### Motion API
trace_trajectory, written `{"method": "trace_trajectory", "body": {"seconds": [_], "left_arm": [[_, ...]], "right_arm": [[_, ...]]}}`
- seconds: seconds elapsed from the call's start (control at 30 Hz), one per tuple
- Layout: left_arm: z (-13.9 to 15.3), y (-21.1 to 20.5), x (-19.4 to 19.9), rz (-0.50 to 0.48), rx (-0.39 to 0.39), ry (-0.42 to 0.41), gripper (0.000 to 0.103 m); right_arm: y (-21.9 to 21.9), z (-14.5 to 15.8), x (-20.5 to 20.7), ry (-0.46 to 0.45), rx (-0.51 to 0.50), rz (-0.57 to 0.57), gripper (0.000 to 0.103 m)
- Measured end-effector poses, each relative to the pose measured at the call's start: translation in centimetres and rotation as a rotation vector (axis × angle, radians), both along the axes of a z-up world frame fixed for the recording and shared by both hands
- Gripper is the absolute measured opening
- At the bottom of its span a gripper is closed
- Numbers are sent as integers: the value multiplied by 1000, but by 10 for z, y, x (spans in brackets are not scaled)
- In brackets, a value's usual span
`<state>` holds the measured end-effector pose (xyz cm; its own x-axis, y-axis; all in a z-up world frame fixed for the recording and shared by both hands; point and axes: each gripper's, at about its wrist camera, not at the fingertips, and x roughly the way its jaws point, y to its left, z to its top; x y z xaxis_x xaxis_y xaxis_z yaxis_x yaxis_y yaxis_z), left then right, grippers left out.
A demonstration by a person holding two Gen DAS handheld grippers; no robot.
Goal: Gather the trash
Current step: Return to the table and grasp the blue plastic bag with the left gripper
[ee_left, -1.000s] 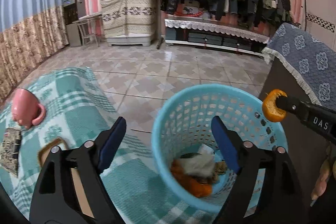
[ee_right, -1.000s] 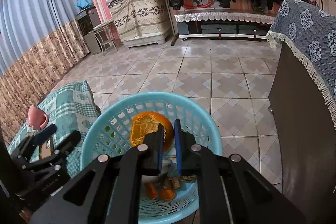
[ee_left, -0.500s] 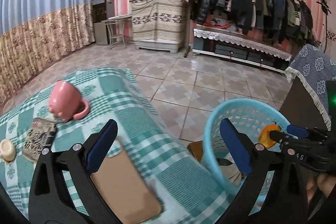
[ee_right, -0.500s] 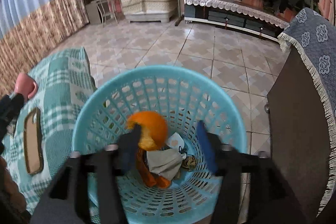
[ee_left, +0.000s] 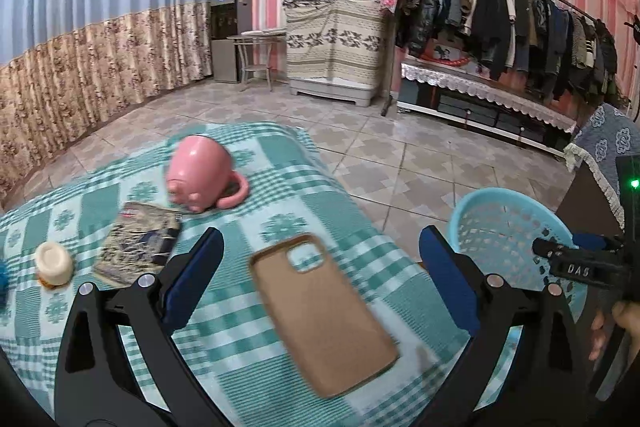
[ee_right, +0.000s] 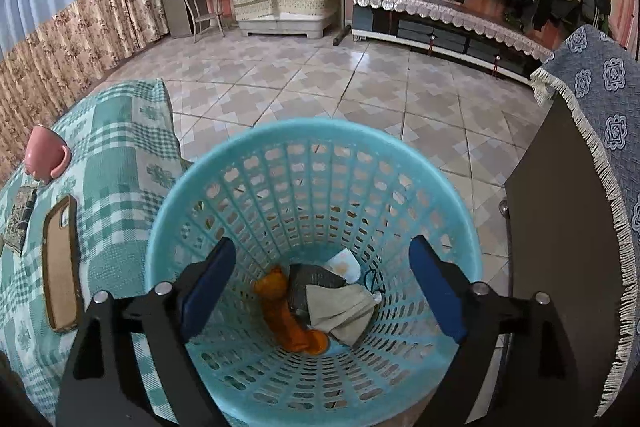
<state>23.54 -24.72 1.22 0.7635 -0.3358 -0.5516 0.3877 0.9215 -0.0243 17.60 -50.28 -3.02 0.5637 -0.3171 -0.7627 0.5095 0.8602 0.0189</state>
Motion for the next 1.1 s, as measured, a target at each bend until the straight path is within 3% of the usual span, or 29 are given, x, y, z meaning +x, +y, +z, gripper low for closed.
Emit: {"method": "trace_trajectory", "body": {"seconds": [0.3, 0.6, 0.97, 1.1], "left_arm": [[-4, 64, 1, 94, -18, 27, 97], [-19, 157, 11, 241, 8, 44, 97], [-50, 259, 35, 431, 124, 70, 97], [-54, 304, 37, 523, 101, 85, 97]], "right_arm": [[42, 15, 17, -69, -16, 47, 89], [105, 33, 37, -194, -6, 130, 95], [190, 25, 69, -202, -52, 261, 96], [214, 21, 77, -193, -68, 302, 98]]}}
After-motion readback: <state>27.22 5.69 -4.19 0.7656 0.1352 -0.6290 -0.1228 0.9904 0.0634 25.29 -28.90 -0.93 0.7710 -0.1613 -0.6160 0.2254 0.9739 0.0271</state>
